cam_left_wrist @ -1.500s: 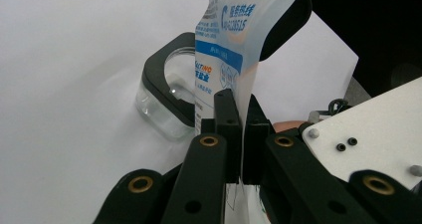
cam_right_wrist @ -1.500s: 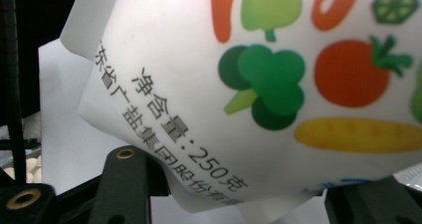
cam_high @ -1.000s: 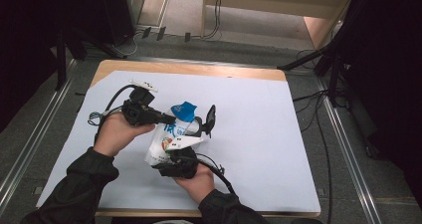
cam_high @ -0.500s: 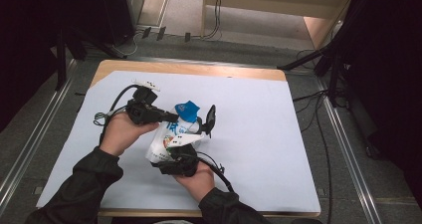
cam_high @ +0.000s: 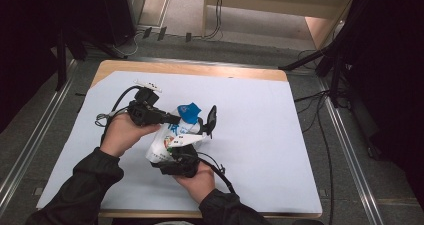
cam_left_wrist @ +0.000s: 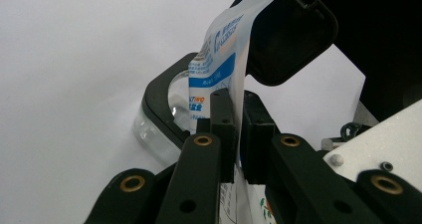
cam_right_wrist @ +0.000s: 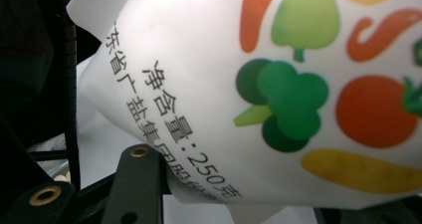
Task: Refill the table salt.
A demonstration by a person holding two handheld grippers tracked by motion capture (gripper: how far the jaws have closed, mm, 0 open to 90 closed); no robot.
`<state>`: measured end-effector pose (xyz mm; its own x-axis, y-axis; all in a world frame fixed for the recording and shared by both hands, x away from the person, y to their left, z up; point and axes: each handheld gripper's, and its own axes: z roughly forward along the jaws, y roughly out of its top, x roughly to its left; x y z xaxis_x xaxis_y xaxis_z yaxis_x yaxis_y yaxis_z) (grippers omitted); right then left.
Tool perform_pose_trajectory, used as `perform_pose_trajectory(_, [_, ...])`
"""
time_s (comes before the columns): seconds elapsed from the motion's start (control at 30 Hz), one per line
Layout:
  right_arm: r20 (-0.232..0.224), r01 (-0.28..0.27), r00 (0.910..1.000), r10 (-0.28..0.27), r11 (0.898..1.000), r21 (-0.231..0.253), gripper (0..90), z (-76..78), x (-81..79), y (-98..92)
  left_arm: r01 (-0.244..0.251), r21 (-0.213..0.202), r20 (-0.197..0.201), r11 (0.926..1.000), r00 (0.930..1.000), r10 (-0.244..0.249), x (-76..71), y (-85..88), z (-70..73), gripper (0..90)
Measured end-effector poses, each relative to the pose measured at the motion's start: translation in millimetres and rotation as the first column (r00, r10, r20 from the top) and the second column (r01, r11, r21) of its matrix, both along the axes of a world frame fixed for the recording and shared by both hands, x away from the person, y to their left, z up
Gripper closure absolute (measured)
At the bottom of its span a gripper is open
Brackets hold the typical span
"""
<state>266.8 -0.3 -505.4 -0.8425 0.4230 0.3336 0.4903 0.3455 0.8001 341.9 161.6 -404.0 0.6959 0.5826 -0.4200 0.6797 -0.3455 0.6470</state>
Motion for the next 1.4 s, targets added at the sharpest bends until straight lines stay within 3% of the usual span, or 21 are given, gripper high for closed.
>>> perform_pose_trajectory(0.23, [-0.018, -0.003, 0.9998, 0.003, 1.000, 0.020, 55.9, 0.0, 0.6, -0.6, 0.006, 0.035, -0.013, 0.9994, 0.9999, -0.006, -1.8, 1.0, 1.7, 85.4])
perform_pose_trajectory(0.43, [-0.018, -0.009, 0.9998, 0.009, 1.000, 0.025, 56.1, -0.1, 1.0, -0.9, 0.007, 0.036, -0.016, 0.9993, 0.9998, -0.006, -2.3, 3.6, 4.5, 85.8])
perform_pose_trajectory(0.63, [-0.020, -0.013, 0.9997, 0.013, 1.000, 0.026, 56.4, -1.0, 0.9, -0.7, 0.001, 0.059, -0.017, 0.9982, 0.9999, 0.000, -1.7, 3.3, 4.6, 89.4])
perform_pose_trajectory(0.87, [-0.021, -0.012, 0.9997, 0.012, 0.999, 0.030, 57.0, 0.4, 1.1, -1.3, -0.023, 0.042, -0.010, 0.9988, 0.9997, 0.023, -0.8, 3.9, 3.4, 90.0])
perform_pose_trajectory(0.93, [-0.026, -0.010, 0.9996, 0.011, 0.999, 0.032, 57.0, 0.8, 1.4, -1.7, -0.014, 0.022, -0.032, 0.9997, 0.9994, 0.015, -0.7, 3.2, 2.7, 87.2])
perform_pose_trajectory(1.1, [-0.058, 0.002, 0.9983, 0.002, 0.998, 0.068, 57.2, 1.6, 4.2, -4.8, 0.010, 0.039, -0.045, 0.9992, 0.9989, -0.008, -2.6, 4.3, 2.4, 81.8])
perform_pose_trajectory(1.17, [-0.070, 0.008, 0.9976, -0.003, 0.997, 0.082, 57.2, 1.5, 6.3, -7.2, 0.004, 0.044, -0.042, 0.9990, 0.9991, -0.002, -3.4, 4.8, 2.5, 83.3])
perform_pose_trajectory(1.4, [-0.056, -0.003, 0.9984, 0.006, 0.998, 0.056, 57.1, 1.3, 5.6, -4.9, 0.008, 0.073, -0.032, 0.9973, 0.9995, -0.006, -5.3, 5.5, 2.9, 88.8])
